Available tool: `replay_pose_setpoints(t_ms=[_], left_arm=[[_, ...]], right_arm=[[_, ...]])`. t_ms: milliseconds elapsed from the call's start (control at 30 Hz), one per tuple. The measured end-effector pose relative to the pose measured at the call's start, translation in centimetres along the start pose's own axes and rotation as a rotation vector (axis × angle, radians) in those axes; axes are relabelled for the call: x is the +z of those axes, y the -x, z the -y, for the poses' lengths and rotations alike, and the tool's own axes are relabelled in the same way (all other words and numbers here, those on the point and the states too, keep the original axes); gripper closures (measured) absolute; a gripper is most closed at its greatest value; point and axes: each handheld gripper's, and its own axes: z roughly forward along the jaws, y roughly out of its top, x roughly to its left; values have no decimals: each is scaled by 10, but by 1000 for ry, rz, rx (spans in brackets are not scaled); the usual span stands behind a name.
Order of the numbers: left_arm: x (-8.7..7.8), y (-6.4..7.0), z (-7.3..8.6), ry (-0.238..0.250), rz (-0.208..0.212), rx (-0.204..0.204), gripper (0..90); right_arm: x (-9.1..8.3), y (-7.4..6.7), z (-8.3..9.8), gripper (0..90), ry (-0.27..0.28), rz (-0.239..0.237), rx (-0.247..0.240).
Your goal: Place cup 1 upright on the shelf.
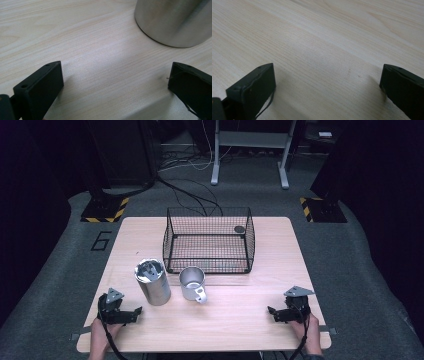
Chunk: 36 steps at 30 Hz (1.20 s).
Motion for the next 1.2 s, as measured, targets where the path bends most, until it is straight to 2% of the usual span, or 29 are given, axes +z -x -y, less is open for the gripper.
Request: replay_pose_setpoints(t_ms=[167,333,700,733,800,900,1000,1100,1200], left_arm=[[0,0,0,-1,3,1,0],[1,2,0,12,-20,-19,0],[0,2,1,15,-30,-44,0],[-1,1,0,6,-14,-47,0],[-2,1,1,23,5,-54,0],[-5,1,1,34,12,-56,1],[-9,5,-1,65,31,-77,1],[-12,8,-3,77,32,-60,1],[-17,14,-7,81,56,-47,1]], right_arm=[[0,0,0,0,0,0,0],[0,1,0,0,-5,0,-5],[0,0,0,0,-4,-1,-8],[0,0,0,0,-2,-1,-7],[0,0,0,0,0,-1,-9],[0,1,0,0,0,-1,-9],[0,1,0,0,-5,0,-8],[0,0,0,0,0,1,-6],[0,0,0,0,1,1,-6]])
